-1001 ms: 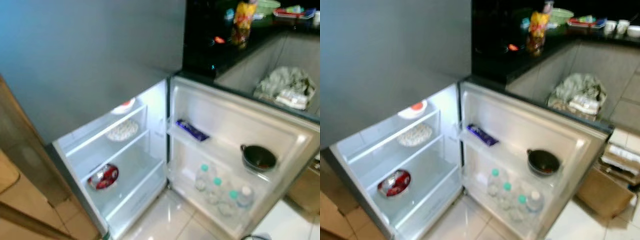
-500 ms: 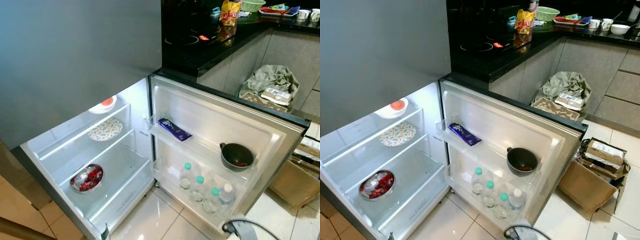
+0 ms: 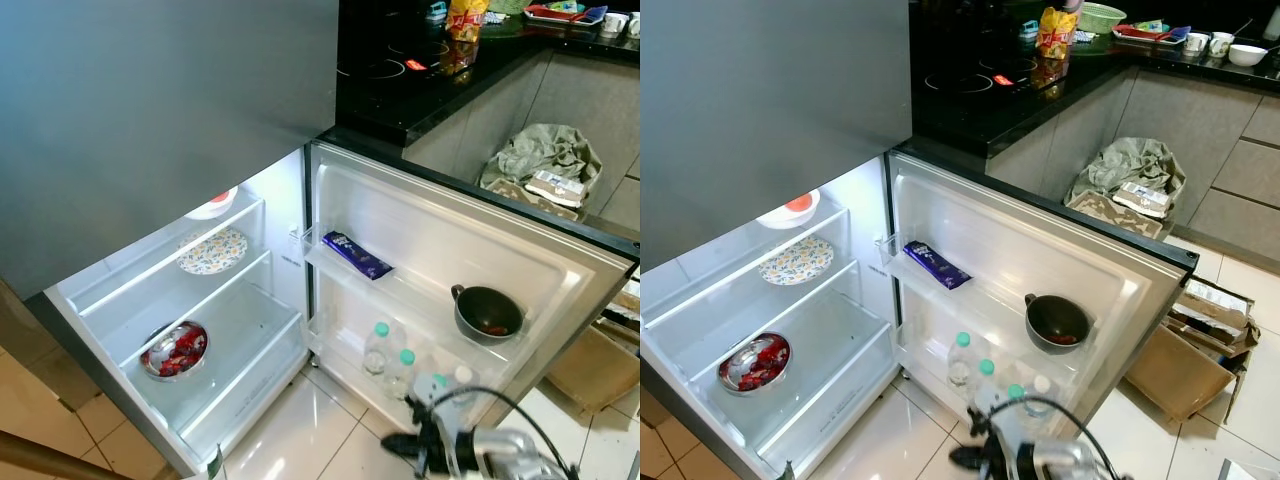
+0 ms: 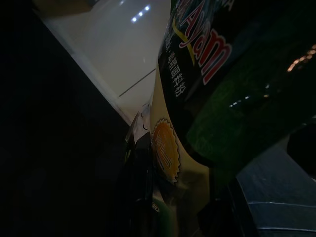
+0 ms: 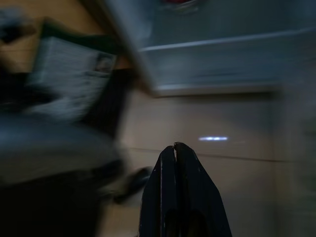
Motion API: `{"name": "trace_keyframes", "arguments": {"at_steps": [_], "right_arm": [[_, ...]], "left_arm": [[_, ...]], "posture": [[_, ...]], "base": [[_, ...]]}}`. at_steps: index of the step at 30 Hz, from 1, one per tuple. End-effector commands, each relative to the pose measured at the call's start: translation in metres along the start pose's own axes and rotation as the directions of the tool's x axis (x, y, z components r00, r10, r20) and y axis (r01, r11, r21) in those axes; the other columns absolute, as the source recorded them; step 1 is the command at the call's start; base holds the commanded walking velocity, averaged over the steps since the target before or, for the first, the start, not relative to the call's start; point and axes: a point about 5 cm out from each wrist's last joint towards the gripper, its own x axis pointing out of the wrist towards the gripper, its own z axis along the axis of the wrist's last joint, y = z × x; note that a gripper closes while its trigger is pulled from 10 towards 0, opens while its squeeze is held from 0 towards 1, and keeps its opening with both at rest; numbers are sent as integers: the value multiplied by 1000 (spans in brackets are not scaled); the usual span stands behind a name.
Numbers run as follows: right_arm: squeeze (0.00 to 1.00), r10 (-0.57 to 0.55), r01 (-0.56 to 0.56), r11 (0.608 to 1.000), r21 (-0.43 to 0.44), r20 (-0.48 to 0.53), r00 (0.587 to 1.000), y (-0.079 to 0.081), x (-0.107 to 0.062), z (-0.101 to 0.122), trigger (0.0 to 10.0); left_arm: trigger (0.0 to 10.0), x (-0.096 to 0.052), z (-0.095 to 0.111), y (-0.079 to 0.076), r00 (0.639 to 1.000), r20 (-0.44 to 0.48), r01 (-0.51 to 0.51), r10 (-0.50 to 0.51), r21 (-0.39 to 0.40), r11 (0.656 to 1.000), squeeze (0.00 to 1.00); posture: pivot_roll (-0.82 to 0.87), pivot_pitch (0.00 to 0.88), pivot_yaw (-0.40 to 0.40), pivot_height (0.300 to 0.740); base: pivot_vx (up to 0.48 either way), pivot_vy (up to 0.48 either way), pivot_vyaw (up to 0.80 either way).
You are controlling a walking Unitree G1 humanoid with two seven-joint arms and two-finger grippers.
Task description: Restocking fridge
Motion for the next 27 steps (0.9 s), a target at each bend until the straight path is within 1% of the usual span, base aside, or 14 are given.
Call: {"name": "trace_keyframes", "arguments": {"at_steps": [1, 2, 3, 4, 7, 10, 13, 14, 16, 19, 22, 23, 24, 27], "right_arm": [[0, -124, 124, 992, -28, 3, 992, -14, -7, 4, 10000], [0, -227, 227, 973, -37, -6, 974, -27, -12, 9, 10000], [0, -284, 283, 958, -41, -15, 959, -34, -16, 10, 10000], [0, -329, 326, 944, -59, -65, 942, -40, -22, 6, 10000], [0, -346, 342, 938, -62, -82, 934, -42, -25, 4, 10000], [0, -453, 448, 892, -61, -113, 885, -55, -37, 1, 10000], [0, -477, 473, 879, -63, -116, 871, -58, -39, 1, 10000], [0, -505, 501, 863, -67, -119, 855, -61, -42, 2, 10000], [0, -505, 501, 863, -67, -119, 855, -61, -42, 2, 10000], [0, -569, 564, 822, -78, -126, 812, -67, -49, 0, 10000], [0, -566, 561, 824, -76, -159, 809, -63, -49, -8, 10000], [0, -538, 539, 840, -53, -200, 819, -55, -47, -20, 10000], [0, -538, 539, 840, -53, -200, 819, -55, -47, -20, 10000], [0, -500, 511, 859, -26, -254, 828, -43, -44, -35, 10000]], "left_arm": [[10000, 0, -2, 1, 1000, -9, -1, 1, 15, 1000, 0], [10000, 0, -2, 1, 1000, -11, 0, 0, 17, 1000, 0], [10000, 0, -2, 0, 1000, -12, 1, -1, 18, 1000, 0], [10000, 0, -2, 0, 1000, -13, 3, -3, 20, 1000, 0], [10000, 0, -2, 0, 1000, -13, 4, -4, 20, 1000, 0], [10000, 0, -1, 0, 1000, -10, 5, -5, 19, 1000, 0], [10000, 0, -1, 0, 1000, -10, 6, -6, 19, 1000, 0], [10000, 0, -1, 0, 1000, -10, 6, -6, 19, 1000, 0], [10000, 0, -1, 0, 1000, -10, 6, -6, 19, 1000, 0], [10000, 0, -1, -1, 1000, -10, 7, -7, 18, 1000, 0], [10000, 0, -1, -1, 1000, -10, 8, -8, 17, 1000, 0], [10000, 0, -2, -2, 1000, -11, 8, -8, 17, 1000, 0], [10000, 0, -2, -2, 1000, -11, 8, -8, 17, 1000, 0], [10000, 0, -2, -2, 1000, -11, 8, -8, 17, 1000, 0]], "posture": [[-108, 0, 6, 740], [-109, 0, 7, 740], [-109, 0, 7, 740], [-106, 0, 5, 740], [-106, 0, 5, 740], [-104, 0, 4, 740], [-104, 0, 4, 740], [-104, 0, 4, 740], [-104, 0, 4, 740], [-104, 0, 4, 740], [-104, 0, 4, 740], [-104, 0, 4, 740], [-104, 0, 4, 740], [-104, 0, 4, 740]], "base": [[0, 0, 0], [0, 0, 0], [0, 0, 0], [0, 0, 0], [0, 0, 0], [0, 0, 0], [0, 0, 0], [0, 0, 0], [0, 0, 0], [0, 0, 0], [0, 0, 0], [0, 0, 0], [0, 0, 0], [0, 0, 0]]}}
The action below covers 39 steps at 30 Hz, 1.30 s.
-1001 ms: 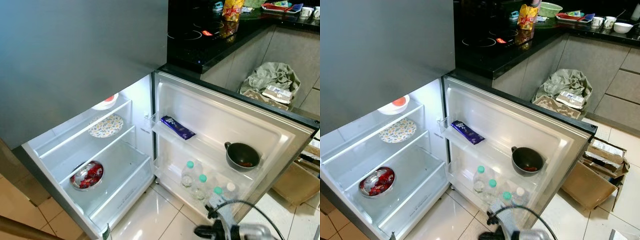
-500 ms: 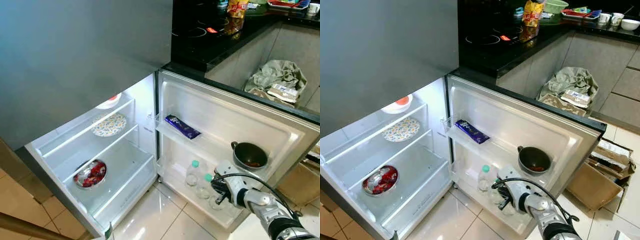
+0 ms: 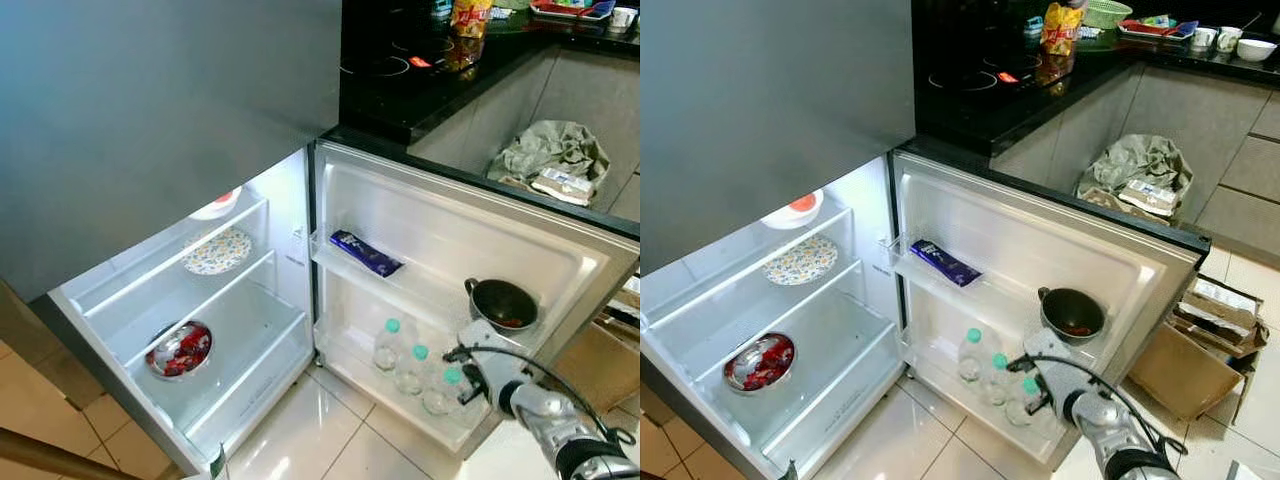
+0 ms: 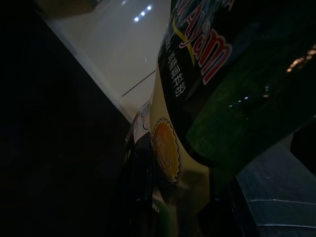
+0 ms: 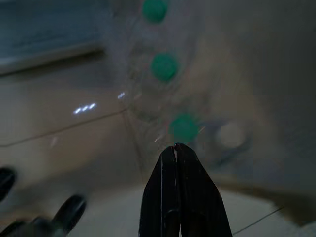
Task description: Restocking fridge
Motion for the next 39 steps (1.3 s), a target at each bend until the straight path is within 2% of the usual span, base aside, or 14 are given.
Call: {"name": "trace_keyframes", "arguments": {"at_steps": [1, 2, 7, 8, 9, 11, 12, 14, 15, 16, 17, 22, 33, 39], "right_arm": [[0, 58, -55, 998, 28, -113, 992, 18, -4, -29, 10000], [0, 58, -55, 998, 28, -113, 992, 18, -4, -29, 10000], [0, 58, -43, 998, 54, -329, 942, 45, -26, -94, 10000], [0, 58, -43, 998, 54, -329, 942, 45, -26, -94, 10000], [0, 67, -29, 995, 98, -401, 913, 56, -39, -118, 10000], [0, 68, -14, 992, 123, -445, 893, 62, -48, -133, 10000], [0, 68, -14, 992, 123, -445, 893, 62, -48, -133, 10000], [0, 69, 6, 989, 148, -498, 864, 69, -60, -150, 10000], [0, 69, 6, 989, 148, -498, 864, 69, -60, -150, 10000], [0, 79, 13, 986, 164, -540, 838, 76, -70, -163, 10000], [0, 84, 12, 985, 170, -551, 830, 79, -74, -167, 10000], [0, 88, 16, 984, 179, -560, 824, 81, -77, -171, 10000], [0, 61, 14, 990, 143, -512, 857, 74, -62, -153, 10000], [0, 61, 10, 991, 134, -518, 853, 74, -63, -155, 10000]], "left_arm": [[10000, 0, -2, -2, 1000, -7, 3, -3, 6, 1000, 0], [10000, 0, -2, -2, 1000, -7, 3, -3, 6, 1000, 0], [10000, 0, -1, -2, 1000, -9, 2, -2, 25, 1000, 0], [10000, 0, -1, -2, 1000, -9, 2, -2, 25, 1000, 0], [10000, 0, -2, -1, 1000, -10, 0, 1, 34, 999, 0], [10000, 0, -2, -1, 1000, -16, 6, -6, 44, 999, 0], [10000, 0, -2, -1, 1000, -16, 6, -6, 44, 999, 0], [10000, 0, -3, -1, 1000, -24, 14, -13, 48, 999, 0], [10000, 0, -3, -1, 1000, -24, 14, -13, 48, 999, 0], [10000, 0, -3, -1, 1000, -25, 13, -12, 40, 999, 0], [10000, 0, -4, -1, 1000, -24, 10, -9, 36, 999, 0], [10000, 0, -4, -1, 1000, -23, 3, -3, 23, 1000, 0], [10000, 0, -4, -1, 1000, -22, -6, 7, 15, 1000, 0], [10000, 0, -4, -2, 1000, -20, -9, 9, 13, 1000, 0]], "posture": [[-106, 0, 1, 740], [-106, 0, 1, 740], [-106, 0, 1, 740], [-106, 0, 1, 740], [-106, 0, 1, 740], [-106, 0, 1, 740], [-106, 0, 1, 740], [-106, 0, 1, 740], [-106, 0, 1, 740], [-106, 0, 1, 740], [-106, 0, 1, 740], [-106, 0, 1, 740], [-111, 0, 3, 740], [-110, 0, 1, 740]], "base": [[0, 0, 0], [0, 0, 0], [0, 0, 0], [0, 0, 0], [0, 0, 0], [0, -240, 0], [0, -480, 0], [0, -480, 0], [0, -480, 0], [0, -480, 0], [0, -480, 0], [0, -192, 0], [0, 0, 0], [0, 0, 0]]}}
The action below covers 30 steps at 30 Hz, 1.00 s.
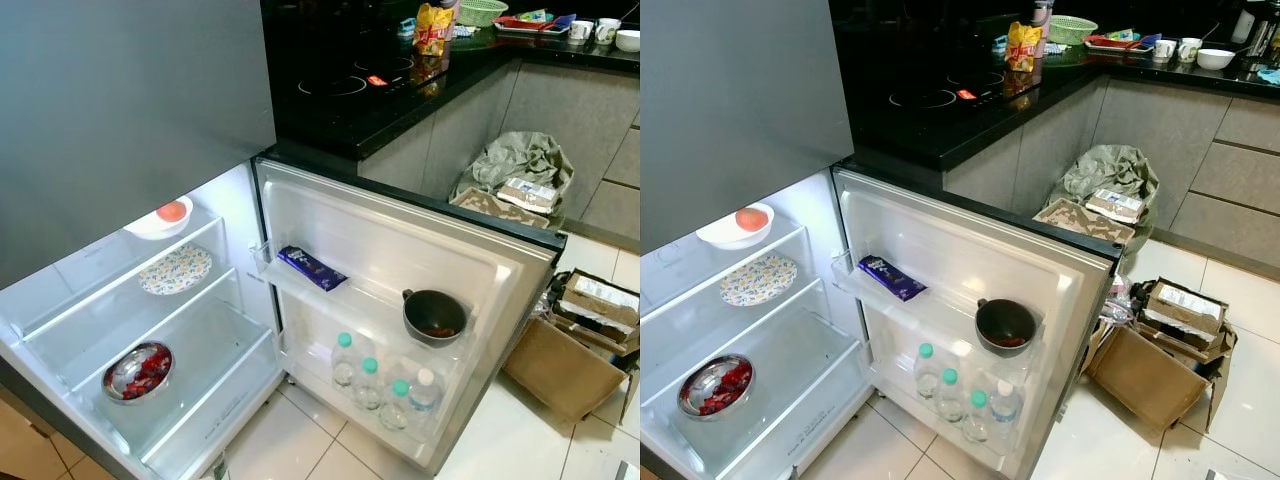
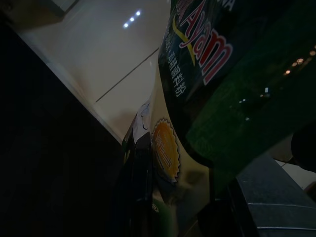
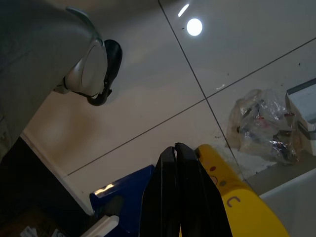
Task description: Restocking fridge
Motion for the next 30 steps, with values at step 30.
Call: {"name": "trace_keyframes", "arguments": {"at_steps": [30], "right_arm": [[0, -29, 9, 983, 184, 108, 994, 1, 1, 12, 10000]], "left_arm": [[10000, -4, 13, 28, 973, 53, -215, 225, -149, 965, 0]], "posture": [[-115, 0, 4, 740]], "base": [[0, 0, 0]]}}
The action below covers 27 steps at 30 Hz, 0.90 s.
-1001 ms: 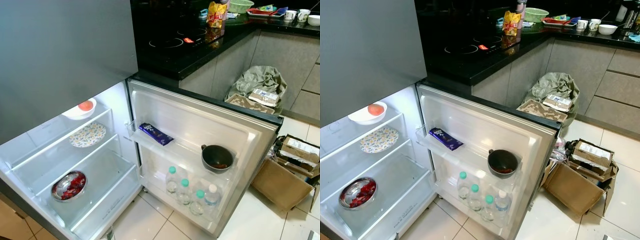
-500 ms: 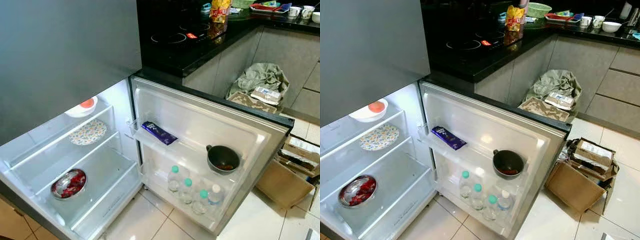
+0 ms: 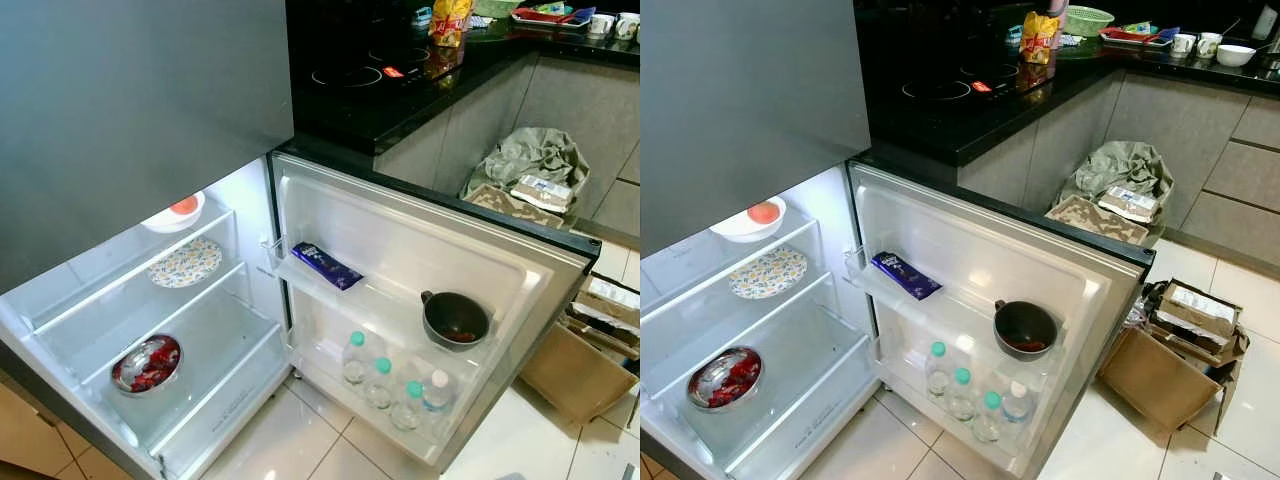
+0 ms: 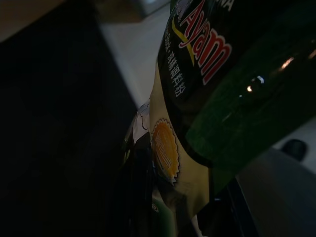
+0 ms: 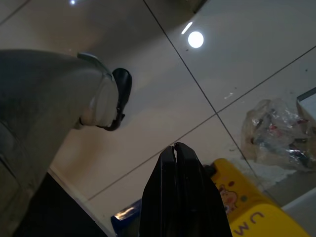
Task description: Restocking fridge
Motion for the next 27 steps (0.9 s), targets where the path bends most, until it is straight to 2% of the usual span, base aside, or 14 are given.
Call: {"name": "trace_keyframes", "arguments": {"at_steps": [1, 12, 15, 23, 27], "right_arm": [[0, -7, 6, 999, 51, 25, 1000, 0, 0, 3, 10000], [0, -2, 1, 997, 71, 22, 1000, 1, 0, 0, 10000], [0, 67, -72, 989, 130, 40, 997, 8, 1, 0, 10000], [0, 98, -104, 983, 149, 46, 994, 11, 1, 1, 10000], [0, 107, -115, 980, 162, 54, 993, 11, 1, 2, 10000]], "left_arm": [[10000, 0, -2, -8, 1000, 4, 26, -25, -17, 1000, 0], [10000, -1, -4, -8, 999, -1, 37, -37, -15, 999, 0], [10000, -1, -3, -8, 999, 1, 45, -45, -8, 999, 0], [10000, -1, -4, -10, 998, -2, 59, -59, 13, 998, 0], [10000, -1, -4, -11, 998, -2, 61, -61, 15, 998, 0]], "posture": [[-115, 0, 4, 740], [-116, 0, 7, 740], [-116, 0, 7, 740], [-113, 0, 7, 740], [-113, 0, 7, 740]], "base": [[0, 0, 0], [0, 0, 0], [0, 0, 0], [0, 0, 0], [0, 0, 744]]}}
